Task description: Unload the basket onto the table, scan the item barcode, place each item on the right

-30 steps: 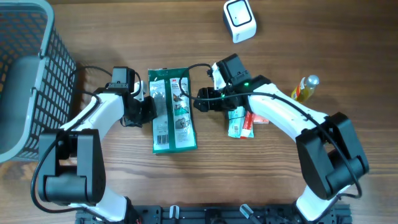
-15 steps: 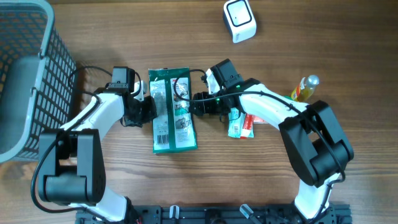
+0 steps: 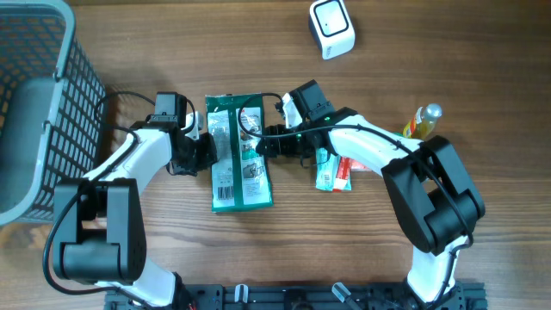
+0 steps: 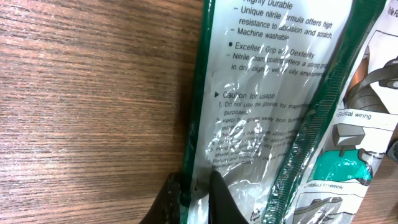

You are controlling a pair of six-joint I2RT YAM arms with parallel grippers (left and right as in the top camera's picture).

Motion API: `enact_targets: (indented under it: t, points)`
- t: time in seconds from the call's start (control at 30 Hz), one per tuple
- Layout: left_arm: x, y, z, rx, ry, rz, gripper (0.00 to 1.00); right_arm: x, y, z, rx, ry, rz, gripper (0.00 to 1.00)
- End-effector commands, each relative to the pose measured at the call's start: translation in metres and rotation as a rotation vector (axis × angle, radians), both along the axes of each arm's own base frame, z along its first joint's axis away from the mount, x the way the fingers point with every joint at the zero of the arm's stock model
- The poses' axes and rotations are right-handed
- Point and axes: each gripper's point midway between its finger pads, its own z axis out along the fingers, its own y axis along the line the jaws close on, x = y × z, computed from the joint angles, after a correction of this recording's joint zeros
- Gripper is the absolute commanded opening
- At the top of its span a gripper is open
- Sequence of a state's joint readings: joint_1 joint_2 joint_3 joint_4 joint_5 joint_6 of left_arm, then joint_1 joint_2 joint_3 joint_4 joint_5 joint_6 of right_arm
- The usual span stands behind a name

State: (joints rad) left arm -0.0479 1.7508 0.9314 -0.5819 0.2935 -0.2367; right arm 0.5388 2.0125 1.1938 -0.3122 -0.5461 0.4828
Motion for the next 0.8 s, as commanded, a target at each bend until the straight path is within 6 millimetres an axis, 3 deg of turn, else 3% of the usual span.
enact_targets:
  t: [0.0,0.13,0.3,0.5,0.63,0.77]
  points:
    - [-0.004,-0.002,-0.009,0.003,0.022,-0.027,0.04,-0.023,-0.007,-0.042,-0.072,0.108,0.000,0.73]
    - [-0.004,-0.002,-0.009,0.003,0.022,-0.027,0.04,-0.035,0.002,-0.045,-0.075,0.138,0.010,0.73]
    - [-0.004,-0.002,-0.009,0.003,0.022,-0.027,0.04,-0.059,0.021,-0.064,-0.063,0.220,0.035,0.71]
    - [-0.004,-0.002,-0.009,0.003,0.022,-0.027,0.04,-0.057,0.058,-0.048,0.163,0.224,0.106,0.48]
    - [-0.004,-0.002,-0.009,0.003,0.021,-0.027,0.04,-0.049,0.063,-0.044,0.189,0.186,0.109,0.41]
    - [-0.003,-0.002,-0.009,0.003,0.018,-0.027,0.04,-0.046,0.064,-0.043,0.198,0.171,0.110,0.29]
